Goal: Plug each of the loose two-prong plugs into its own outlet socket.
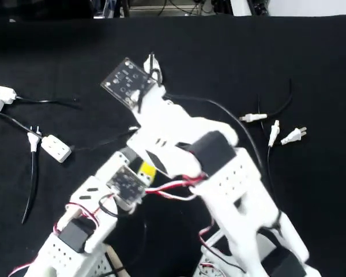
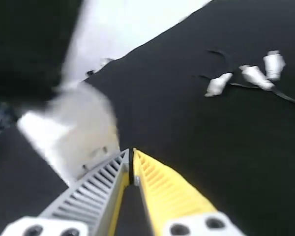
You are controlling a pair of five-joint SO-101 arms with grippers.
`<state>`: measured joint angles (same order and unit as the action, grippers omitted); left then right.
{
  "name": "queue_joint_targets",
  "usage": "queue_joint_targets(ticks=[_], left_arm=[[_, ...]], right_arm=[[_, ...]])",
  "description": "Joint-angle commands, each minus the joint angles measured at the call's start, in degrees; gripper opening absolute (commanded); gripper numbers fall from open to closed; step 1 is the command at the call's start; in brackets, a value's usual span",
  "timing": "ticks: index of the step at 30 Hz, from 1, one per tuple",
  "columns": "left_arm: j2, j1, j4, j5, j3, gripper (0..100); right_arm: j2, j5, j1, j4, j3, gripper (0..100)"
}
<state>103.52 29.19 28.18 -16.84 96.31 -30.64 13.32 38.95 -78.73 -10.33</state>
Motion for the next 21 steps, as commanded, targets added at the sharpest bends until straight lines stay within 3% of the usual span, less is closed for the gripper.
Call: queue_joint_targets(ticks=[1,9,14,21], left_arm=[[0.97,-9.45,-4.84,-0.62,-1.54,3],[0.97,-14.11,-5.89,-0.7,-1.27,3],[0.97,-15.78,1.41,-0.88,-1.19,3],[0.97,-28.26,4.22,-0.97,0.48,3]], right_arm=[[-3.74,-0.62,0.09,-1.67,-1.1,1.1],[-6.29,1.05,-1.05,-0.53,-4.88,1.1],[-7.34,1.23,-6.42,2.2,-6.99,1.1],[-8.22,2.9,-10.9,5.36,-14.73,1.6]])
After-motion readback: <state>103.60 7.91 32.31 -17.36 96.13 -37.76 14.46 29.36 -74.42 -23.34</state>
